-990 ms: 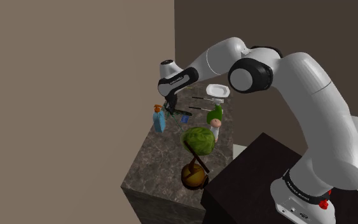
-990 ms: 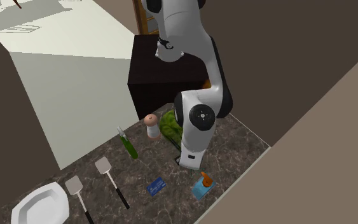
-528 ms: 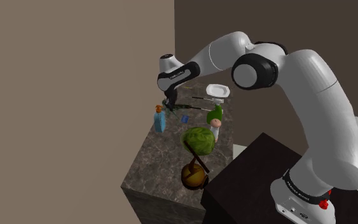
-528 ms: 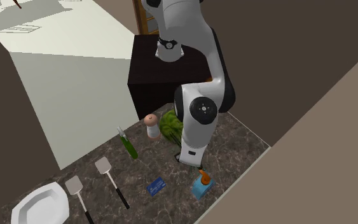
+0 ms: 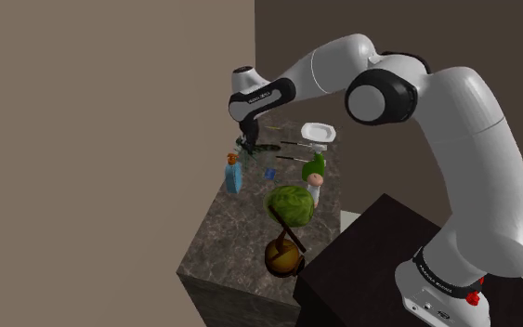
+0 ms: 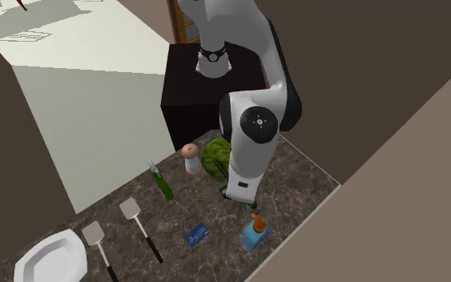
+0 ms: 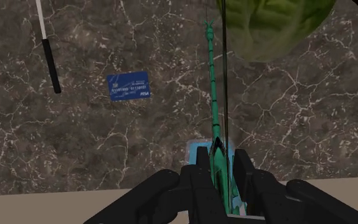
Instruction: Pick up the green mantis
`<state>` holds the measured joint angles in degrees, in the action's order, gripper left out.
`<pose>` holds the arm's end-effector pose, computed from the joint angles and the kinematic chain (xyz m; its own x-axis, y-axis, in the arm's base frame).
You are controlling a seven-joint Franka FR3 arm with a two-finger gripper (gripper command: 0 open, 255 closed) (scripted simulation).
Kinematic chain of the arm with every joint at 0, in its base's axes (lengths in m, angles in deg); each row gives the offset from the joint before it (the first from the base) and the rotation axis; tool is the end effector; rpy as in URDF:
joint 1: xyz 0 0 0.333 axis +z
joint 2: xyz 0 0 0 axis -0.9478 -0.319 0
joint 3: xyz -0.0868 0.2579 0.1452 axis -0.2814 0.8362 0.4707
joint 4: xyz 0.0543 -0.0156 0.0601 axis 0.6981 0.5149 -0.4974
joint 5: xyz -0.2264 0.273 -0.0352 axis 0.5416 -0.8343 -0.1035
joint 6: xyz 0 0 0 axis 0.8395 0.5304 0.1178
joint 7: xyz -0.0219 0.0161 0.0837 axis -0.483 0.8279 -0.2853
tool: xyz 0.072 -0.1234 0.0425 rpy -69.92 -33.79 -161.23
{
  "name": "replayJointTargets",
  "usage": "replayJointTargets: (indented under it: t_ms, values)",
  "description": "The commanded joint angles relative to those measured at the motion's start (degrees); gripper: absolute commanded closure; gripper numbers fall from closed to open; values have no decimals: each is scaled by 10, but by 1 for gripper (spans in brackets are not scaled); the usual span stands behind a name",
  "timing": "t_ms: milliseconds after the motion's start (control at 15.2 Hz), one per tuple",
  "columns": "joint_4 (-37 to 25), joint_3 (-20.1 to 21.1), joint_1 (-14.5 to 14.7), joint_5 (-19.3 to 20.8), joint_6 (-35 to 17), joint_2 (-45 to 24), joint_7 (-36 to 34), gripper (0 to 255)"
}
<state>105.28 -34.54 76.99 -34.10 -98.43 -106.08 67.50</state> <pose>0.6881 0.0612 0.2222 0.8908 0.4513 -0.0531 0.4530 -0.8911 0.0255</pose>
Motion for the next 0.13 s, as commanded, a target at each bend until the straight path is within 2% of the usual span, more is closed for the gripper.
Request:
replayJointTargets:
  t_ms: [0,66]
  values:
    - [-2,0,0,0,6,5,0,255]
    - [-2,0,0,0,6,4,0,255]
